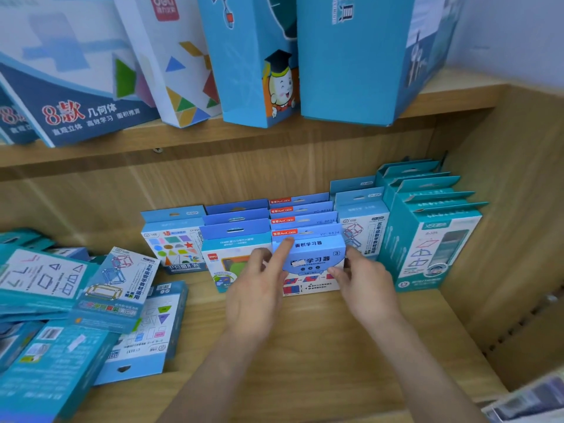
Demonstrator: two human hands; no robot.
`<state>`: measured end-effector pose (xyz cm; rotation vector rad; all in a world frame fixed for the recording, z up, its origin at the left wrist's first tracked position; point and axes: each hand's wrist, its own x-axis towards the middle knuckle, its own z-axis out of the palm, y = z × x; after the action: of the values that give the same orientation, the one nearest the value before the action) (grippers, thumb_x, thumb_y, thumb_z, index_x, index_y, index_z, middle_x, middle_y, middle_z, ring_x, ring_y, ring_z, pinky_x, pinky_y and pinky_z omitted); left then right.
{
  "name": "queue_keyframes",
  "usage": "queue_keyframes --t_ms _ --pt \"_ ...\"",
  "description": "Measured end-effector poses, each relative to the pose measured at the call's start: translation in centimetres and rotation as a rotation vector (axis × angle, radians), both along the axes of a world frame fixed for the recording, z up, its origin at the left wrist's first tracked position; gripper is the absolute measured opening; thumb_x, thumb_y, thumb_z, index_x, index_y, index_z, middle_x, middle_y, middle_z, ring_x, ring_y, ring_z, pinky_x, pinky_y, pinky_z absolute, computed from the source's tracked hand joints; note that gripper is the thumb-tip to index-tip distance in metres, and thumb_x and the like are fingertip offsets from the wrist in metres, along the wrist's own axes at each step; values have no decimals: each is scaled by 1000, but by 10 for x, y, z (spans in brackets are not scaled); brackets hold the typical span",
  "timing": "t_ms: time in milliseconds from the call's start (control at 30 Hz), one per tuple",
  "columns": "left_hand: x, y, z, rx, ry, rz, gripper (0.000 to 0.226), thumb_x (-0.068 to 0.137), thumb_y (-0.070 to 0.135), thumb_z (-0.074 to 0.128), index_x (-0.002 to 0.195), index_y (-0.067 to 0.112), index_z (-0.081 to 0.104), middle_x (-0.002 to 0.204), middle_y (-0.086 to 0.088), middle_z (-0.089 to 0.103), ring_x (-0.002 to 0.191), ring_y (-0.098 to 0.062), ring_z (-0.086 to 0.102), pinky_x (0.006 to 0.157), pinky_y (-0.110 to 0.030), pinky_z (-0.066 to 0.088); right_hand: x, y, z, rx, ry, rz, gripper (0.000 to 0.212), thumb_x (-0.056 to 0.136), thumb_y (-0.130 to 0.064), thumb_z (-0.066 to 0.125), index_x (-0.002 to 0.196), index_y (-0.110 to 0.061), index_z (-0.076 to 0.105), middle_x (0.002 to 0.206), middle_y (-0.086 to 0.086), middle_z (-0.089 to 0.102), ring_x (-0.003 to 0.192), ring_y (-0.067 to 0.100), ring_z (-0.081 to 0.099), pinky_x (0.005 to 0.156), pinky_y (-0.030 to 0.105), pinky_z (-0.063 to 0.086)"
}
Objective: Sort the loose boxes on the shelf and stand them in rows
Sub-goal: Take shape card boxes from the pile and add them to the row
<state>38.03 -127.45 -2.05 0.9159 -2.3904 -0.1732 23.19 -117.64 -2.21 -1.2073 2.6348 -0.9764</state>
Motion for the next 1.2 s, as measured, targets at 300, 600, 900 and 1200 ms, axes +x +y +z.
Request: queue_keyframes --t_ms 300,600,900,1200 --pt "12 2 17 112 -150 21 56 96 40 44 144 46 15 119 9 50 101 -17 56 70 -35 52 5 19 17 70 -11 35 55 91 -44 55 138 -23 35 107 1 70 97 27 65 78 39 53" --pt "83 5 23 88 174 97 19 91 30 56 107 27 67 94 9 70 79 -12 64 66 -30 51 26 43 24 -304 -238 127 34 87 -17 65 119 -27 59 85 -14 70 75 4 65 70 15 47" --pt "204 -15 18 44 120 225 24 78 8 52 87 22 70 87 12 64 73 -5 55 60 -18 42 106 -8 28 -413 -518 360 32 86 -10 64 98 -39 61 84 -13 72 76 12 67 69 21 52" --pt "321 -77 7 98 -107 356 26 84 8 61 106 21 68 104 0 66 92 -28 64 67 -33 52 244 -87 33 -256 -10 585 40 85 -33 55 125 -31 54 115 -12 62 106 6 53 91 27 45"
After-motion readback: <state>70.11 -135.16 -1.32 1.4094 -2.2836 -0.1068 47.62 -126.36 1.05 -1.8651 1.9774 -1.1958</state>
